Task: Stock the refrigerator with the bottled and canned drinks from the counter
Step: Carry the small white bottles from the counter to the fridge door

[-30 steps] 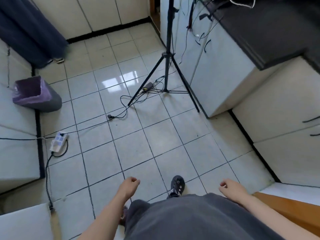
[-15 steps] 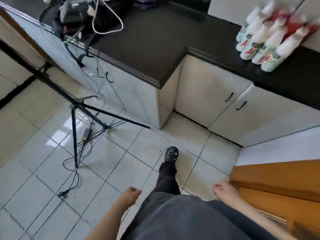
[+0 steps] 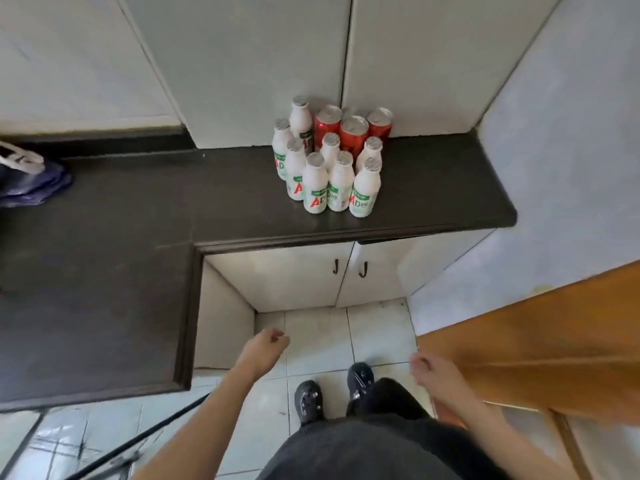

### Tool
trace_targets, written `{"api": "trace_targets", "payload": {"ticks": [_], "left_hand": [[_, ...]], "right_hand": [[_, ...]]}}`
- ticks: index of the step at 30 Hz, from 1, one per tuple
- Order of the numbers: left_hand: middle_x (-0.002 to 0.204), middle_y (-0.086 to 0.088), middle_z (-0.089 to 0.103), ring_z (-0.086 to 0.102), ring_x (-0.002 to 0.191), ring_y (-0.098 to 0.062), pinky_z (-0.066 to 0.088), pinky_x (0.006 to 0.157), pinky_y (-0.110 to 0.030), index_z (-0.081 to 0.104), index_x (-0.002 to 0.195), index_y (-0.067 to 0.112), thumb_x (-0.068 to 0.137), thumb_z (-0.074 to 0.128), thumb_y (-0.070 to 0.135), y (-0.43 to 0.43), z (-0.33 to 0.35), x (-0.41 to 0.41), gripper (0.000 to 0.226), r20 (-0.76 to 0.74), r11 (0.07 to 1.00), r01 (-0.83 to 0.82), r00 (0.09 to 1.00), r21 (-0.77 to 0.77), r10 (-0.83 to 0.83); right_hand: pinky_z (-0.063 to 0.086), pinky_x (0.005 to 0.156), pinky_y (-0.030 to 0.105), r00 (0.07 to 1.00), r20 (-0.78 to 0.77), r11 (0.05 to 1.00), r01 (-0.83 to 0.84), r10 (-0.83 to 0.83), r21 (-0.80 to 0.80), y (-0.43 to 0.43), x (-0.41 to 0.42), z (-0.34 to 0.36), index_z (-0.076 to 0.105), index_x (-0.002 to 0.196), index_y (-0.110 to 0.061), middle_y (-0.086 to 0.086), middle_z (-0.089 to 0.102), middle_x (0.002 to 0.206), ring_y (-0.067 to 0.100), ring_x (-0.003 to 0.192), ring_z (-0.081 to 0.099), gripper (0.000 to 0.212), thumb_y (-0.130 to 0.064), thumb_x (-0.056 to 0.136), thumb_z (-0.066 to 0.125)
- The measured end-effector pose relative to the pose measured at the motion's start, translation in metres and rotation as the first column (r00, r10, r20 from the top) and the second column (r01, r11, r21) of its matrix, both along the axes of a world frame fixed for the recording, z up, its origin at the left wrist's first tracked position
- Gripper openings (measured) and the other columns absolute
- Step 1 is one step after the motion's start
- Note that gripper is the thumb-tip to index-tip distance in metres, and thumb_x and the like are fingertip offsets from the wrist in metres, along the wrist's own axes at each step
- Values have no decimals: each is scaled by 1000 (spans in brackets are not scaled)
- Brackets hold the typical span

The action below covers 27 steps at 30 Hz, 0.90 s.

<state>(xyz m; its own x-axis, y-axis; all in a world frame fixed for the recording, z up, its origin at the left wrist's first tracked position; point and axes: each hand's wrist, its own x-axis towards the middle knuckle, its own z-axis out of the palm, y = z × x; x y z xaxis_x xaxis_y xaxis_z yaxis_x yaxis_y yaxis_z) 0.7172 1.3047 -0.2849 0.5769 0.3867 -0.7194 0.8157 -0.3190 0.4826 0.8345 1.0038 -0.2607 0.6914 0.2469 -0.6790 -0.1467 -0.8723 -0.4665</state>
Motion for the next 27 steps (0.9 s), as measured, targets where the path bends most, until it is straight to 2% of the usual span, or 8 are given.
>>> {"api": "trace_targets", "payload": {"ticks": [4,6,8,11,15,21,25,27], "left_hand": [[121,-6,62,57,111,-21,40,92,-26,56,124,14,95,51,31,1,4,53,34,98,997,-51,994,-59,57],[113,-1,65,60,103,-17,43,85,-24,60,114,21,95,52,30,2,11,73,23,187,982,-156,967,-103,173],[101,6,66,63,97,-14,42,74,-17,59,103,28,95,51,28,9,27,95,12,310,953,-283,901,-110,303],[96,12,66,63,93,-7,41,73,-14,59,102,32,94,53,28,23,62,132,11,496,888,-453,755,-78,429],[105,17,61,57,92,6,42,71,-6,55,109,35,92,55,27,33,102,179,18,692,846,-534,607,-9,390],[125,20,45,47,111,2,41,80,-9,42,131,30,87,61,32,27,112,226,48,735,864,-436,667,252,122],[129,12,49,45,115,-6,47,92,-32,43,133,27,88,61,27,18,106,240,48,706,834,-452,700,317,111],[130,12,51,45,115,-9,47,93,-36,44,133,28,89,61,26,15,104,242,48,697,817,-482,702,318,143]], "right_hand": [[46,86,29,998,36,993,55,-59,106,31,34,5,60,106,-17,0,63,105,16,97,59,17,-18,97,46],[45,85,26,995,67,985,64,-76,159,47,61,11,59,110,-22,-5,63,106,14,101,59,17,-21,96,50],[46,87,25,989,126,974,46,-75,220,64,95,20,57,108,-29,-9,62,107,10,102,59,15,-24,95,51],[46,83,22,956,276,938,-6,-96,346,94,147,44,57,111,-28,-13,62,105,2,97,57,17,-26,95,52],[48,81,21,843,530,876,-185,-92,445,136,202,79,53,123,-22,-14,57,113,0,99,56,35,-30,89,57],[41,81,11,634,769,786,-514,79,343,168,233,97,57,116,-13,-5,59,113,6,103,55,43,-44,86,55],[40,76,11,623,767,799,-535,155,274,174,237,89,57,120,-13,-1,63,113,11,102,59,46,-36,81,68],[40,73,11,605,775,806,-543,180,236,177,240,86,58,120,-12,0,65,111,13,99,61,48,-33,80,71]]}}
